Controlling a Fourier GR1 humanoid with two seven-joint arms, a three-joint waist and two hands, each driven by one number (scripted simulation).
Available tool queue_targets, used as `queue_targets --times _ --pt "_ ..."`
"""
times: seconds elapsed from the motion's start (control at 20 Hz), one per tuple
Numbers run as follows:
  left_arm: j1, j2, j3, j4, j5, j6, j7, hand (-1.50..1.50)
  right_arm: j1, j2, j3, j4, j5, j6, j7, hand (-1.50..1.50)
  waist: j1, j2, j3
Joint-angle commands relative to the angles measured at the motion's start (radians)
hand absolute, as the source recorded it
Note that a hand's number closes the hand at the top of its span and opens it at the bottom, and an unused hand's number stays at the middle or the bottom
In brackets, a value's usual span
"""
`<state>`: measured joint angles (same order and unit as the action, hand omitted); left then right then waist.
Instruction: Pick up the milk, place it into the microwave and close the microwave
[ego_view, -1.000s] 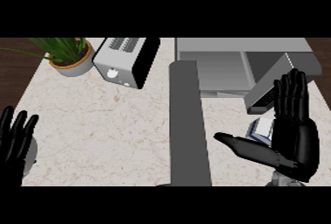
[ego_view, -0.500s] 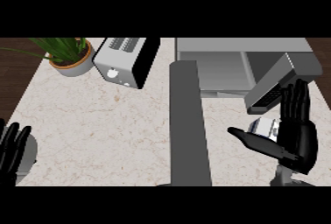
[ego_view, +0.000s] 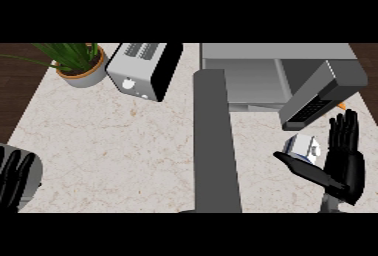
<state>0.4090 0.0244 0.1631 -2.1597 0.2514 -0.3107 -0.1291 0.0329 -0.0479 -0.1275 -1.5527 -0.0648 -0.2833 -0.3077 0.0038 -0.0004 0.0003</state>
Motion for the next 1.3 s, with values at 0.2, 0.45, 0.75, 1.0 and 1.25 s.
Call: queue_targets --times 0.2,0.45,0.75,1.0,1.25 --pt "-0.012 -0.023 -0.024 0.066 -0.058 -0.018 -0.054 -1.50 0.054 0.011 -0.042 0.156 -0.030 0.054 -0.170 -1.50 -0.001 0.000 0.000" --pt "-0.007 -0.024 -0.027 0.062 -0.042 -0.012 -0.043 -1.50 -0.048 -0.028 -0.078 0.354 -0.033 0.105 -0.279 -1.50 0.002 0.001 0.000" --pt "0.036 -0.004 0.021 -0.027 0.037 -0.050 0.007 -1.50 -0.072 -0.062 -0.109 0.482 -0.027 0.143 -0.396 -1.50 0.004 0.000 0.000" --pt "0.044 0.008 0.047 -0.007 0.054 -0.068 -0.015 -1.50 -0.153 -0.062 -0.135 0.563 -0.041 0.107 -0.387 -1.50 0.005 0.001 0.000" --pt "0.043 0.001 0.047 -0.030 0.060 -0.068 0.016 -1.50 -0.191 -0.100 -0.186 0.726 -0.040 0.078 -0.453 -1.50 0.005 0.001 0.000"
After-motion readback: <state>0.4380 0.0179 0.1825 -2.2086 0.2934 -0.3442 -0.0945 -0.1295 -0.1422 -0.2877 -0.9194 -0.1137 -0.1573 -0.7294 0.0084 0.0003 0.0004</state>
